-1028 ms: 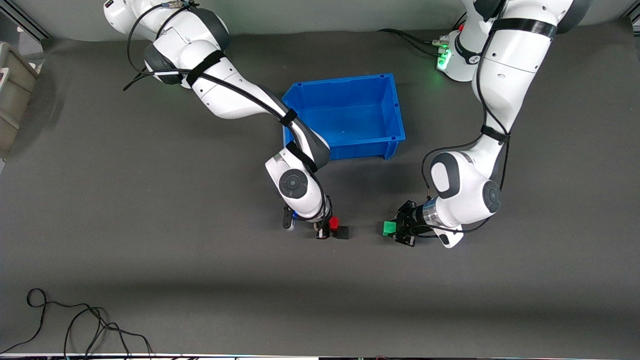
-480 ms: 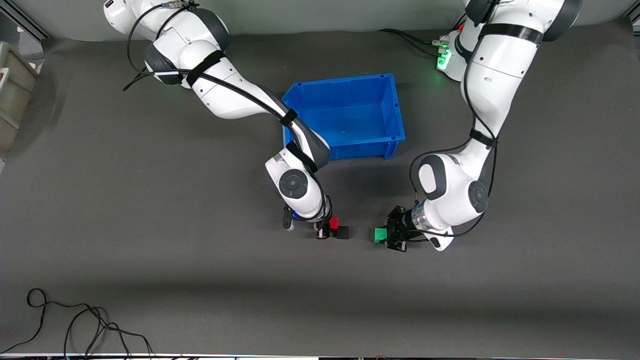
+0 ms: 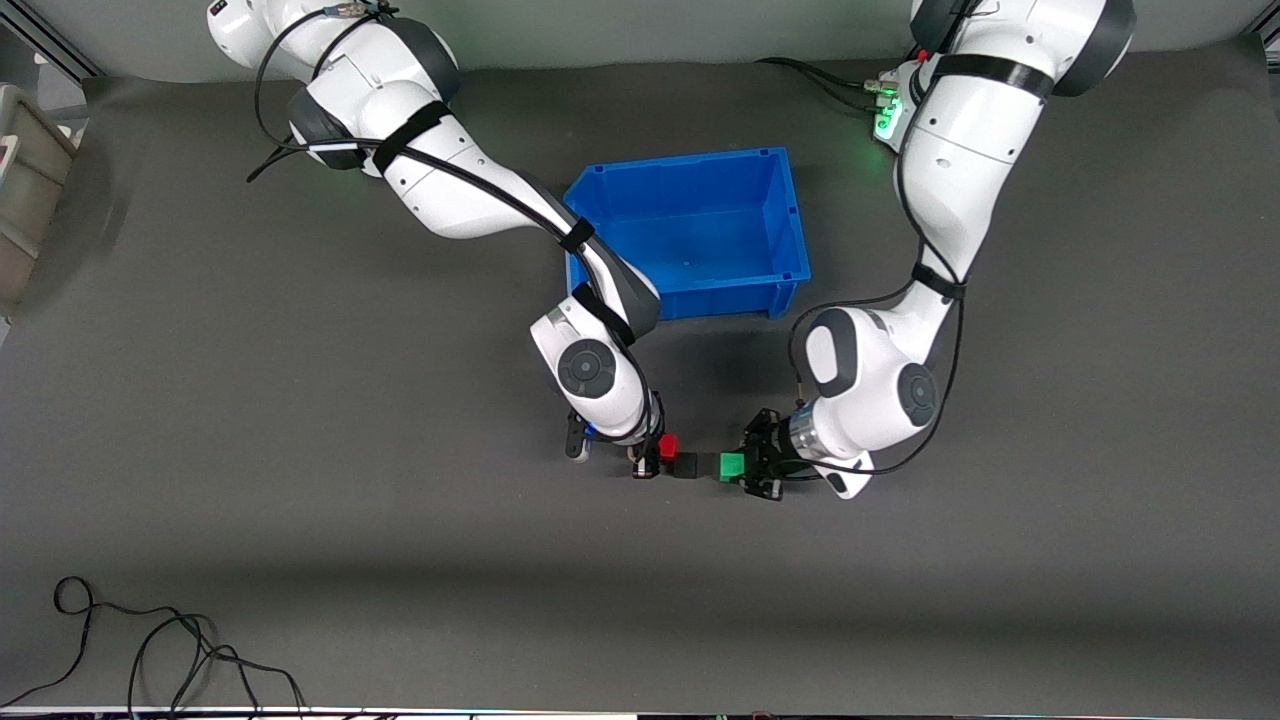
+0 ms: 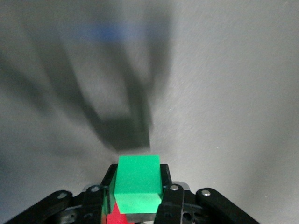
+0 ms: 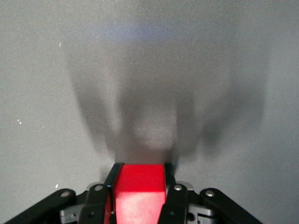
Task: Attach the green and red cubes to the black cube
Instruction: 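Press the red and green cubes against the black cube's sides, then open both grippers and lift them off the cubes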
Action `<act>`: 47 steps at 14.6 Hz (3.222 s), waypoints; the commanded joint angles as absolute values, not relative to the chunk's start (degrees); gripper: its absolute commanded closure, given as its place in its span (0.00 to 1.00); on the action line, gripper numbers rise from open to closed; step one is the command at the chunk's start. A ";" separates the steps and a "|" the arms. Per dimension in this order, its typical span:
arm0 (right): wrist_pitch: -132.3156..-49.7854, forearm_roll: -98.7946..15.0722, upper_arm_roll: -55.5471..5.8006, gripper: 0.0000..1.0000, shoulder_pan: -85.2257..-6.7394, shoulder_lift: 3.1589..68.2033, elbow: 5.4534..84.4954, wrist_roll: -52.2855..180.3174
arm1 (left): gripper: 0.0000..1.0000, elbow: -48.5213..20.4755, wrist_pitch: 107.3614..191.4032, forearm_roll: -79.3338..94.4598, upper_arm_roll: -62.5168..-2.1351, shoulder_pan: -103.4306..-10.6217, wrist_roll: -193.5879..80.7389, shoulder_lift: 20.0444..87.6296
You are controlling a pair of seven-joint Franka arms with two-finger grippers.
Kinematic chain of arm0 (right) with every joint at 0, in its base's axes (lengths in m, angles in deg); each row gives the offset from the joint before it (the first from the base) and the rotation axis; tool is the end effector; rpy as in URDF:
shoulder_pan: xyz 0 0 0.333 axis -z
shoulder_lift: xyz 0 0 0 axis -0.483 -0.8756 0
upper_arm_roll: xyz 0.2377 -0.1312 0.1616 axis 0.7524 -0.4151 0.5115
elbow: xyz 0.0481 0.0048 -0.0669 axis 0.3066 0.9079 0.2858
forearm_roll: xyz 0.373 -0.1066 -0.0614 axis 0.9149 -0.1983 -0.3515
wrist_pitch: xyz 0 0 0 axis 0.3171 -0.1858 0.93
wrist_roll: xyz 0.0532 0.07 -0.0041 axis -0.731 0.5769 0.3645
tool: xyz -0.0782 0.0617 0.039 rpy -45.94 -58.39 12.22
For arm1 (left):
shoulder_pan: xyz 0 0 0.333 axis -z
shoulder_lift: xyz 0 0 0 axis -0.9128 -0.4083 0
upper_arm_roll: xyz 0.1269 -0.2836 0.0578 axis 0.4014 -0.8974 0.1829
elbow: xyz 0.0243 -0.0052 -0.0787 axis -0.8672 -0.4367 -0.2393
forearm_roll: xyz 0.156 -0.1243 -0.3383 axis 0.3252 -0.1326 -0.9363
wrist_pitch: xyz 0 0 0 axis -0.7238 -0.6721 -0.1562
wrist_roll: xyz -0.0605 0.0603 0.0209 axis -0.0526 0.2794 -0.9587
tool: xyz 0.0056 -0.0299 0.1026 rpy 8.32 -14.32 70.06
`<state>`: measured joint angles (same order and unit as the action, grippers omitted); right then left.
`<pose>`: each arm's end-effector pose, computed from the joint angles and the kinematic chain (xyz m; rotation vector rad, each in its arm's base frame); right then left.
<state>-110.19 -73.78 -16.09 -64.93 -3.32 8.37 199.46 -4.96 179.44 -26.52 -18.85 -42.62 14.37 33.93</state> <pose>0.6169 0.4874 0.1650 -1.9725 2.2022 0.1493 0.6386 -0.3180 0.1862 1.9527 1.8085 -0.4193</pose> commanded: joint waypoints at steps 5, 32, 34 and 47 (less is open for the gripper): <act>-110.87 -74.14 -17.49 1.00 -66.15 -6.51 4.84 201.06 | 0.81 -2.73 179.79 -26.69 -17.87 -39.71 17.45 31.82; -110.87 -74.14 -17.49 1.00 -66.15 -6.60 4.14 200.97 | 0.64 -0.44 181.55 -23.79 -17.43 -38.83 23.87 30.50; -110.96 -74.14 -17.49 1.00 -66.15 -6.60 4.14 200.97 | 0.22 -0.44 181.55 -23.35 -17.43 -38.83 23.70 30.50; -110.96 -74.14 -17.58 1.00 -66.15 -6.68 4.05 200.45 | 0.00 -0.97 170.68 -18.35 -16.02 -45.85 22.82 35.68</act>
